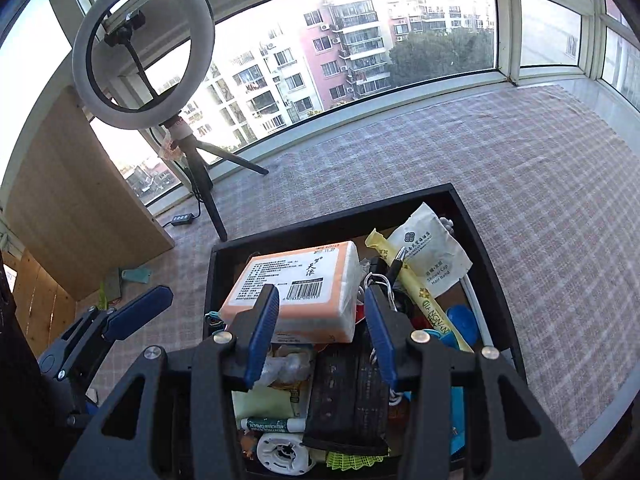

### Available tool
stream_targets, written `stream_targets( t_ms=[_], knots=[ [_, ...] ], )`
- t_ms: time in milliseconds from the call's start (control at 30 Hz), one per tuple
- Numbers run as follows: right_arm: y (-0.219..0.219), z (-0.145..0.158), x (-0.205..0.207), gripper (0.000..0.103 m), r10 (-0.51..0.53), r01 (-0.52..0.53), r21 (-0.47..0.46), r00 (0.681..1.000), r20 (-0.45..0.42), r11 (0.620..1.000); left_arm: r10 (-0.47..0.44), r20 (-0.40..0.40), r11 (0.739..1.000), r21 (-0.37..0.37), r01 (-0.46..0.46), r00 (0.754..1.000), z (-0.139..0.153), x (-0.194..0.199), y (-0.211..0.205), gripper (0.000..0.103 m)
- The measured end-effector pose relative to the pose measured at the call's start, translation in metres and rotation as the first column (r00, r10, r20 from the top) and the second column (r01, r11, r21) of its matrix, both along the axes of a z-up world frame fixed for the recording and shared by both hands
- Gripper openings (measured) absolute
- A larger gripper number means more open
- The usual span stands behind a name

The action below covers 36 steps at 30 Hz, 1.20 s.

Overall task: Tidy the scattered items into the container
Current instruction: 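Carry the tissue pack with the left tool and release it into the black tray, then reach the left tool to the lime-green tube while the right tool reaches the light-blue tube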

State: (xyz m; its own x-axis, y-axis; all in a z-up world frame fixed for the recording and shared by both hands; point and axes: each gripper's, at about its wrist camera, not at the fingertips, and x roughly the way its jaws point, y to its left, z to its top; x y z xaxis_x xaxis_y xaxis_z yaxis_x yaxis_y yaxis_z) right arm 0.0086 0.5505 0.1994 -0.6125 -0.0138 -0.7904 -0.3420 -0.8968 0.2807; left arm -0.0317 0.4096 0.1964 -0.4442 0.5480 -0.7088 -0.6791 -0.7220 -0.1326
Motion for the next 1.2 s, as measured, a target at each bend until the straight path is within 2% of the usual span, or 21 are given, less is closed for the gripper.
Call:
stream_targets(
  t_ms=[167, 367, 533, 667, 800, 933, 1000, 1100, 1200],
  knots=[
    [-0.016, -0.003, -0.011, 0.044, 0.035, -0.035, 0.0, 0.999, 0.007, 0.999, 0.045, 0.022, 0.999, -0.005, -0.045, 0.999, -0.007, -0.012, -0.022, 0.071],
    [-0.047, -0.001, -0.032, 0.044, 0.097, -0.097, 0.0, 0.995, 0.001, 0.995, 0.123, 0.04, 0.992, -0.001, -0.123, 0.992, -0.011, -0.03, -0.071, 0.071],
    [-0.091, -0.001, -0.059, 0.044, 0.185, -0.185, 0.002, 0.983, 0.001, 0.983, 0.208, 0.043, 0.978, -0.024, -0.207, 0.977, -0.015, -0.049, -0.133, 0.071],
    [-0.14, -0.008, -0.086, 0.049, 0.261, -0.262, 0.02, 0.965, 0.017, 0.965, 0.309, 0.054, 0.95, -0.05, -0.307, 0.949, -0.023, -0.069, -0.199, 0.071],
    [-0.2, -0.022, -0.118, 0.049, 0.357, -0.359, 0.037, 0.933, 0.05, 0.932, 0.424, 0.071, 0.904, -0.088, -0.418, 0.903, -0.037, -0.094, -0.274, 0.071],
    [-0.257, -0.04, -0.157, 0.049, 0.418, -0.422, 0.04, 0.905, 0.081, 0.906, 0.549, 0.097, 0.835, -0.118, -0.538, 0.83, -0.053, -0.125, -0.35, 0.071],
    [-0.282, -0.05, -0.178, 0.048, 0.434, -0.439, 0.032, 0.896, 0.097, 0.898, 0.606, 0.128, 0.795, -0.123, -0.594, 0.785, -0.063, -0.143, -0.387, 0.071],
    [-0.315, -0.067, -0.21, 0.047, 0.446, -0.453, 0.026, 0.885, 0.133, 0.891, 0.67, 0.178, 0.742, -0.119, -0.66, 0.721, -0.081, -0.169, -0.435, 0.065],
    [-0.339, -0.085, -0.239, 0.036, 0.45, -0.458, 0.016, 0.88, 0.152, 0.889, 0.714, 0.188, 0.7, -0.143, -0.7, 0.675, -0.1, -0.195, -0.466, 0.053]
  ],
)
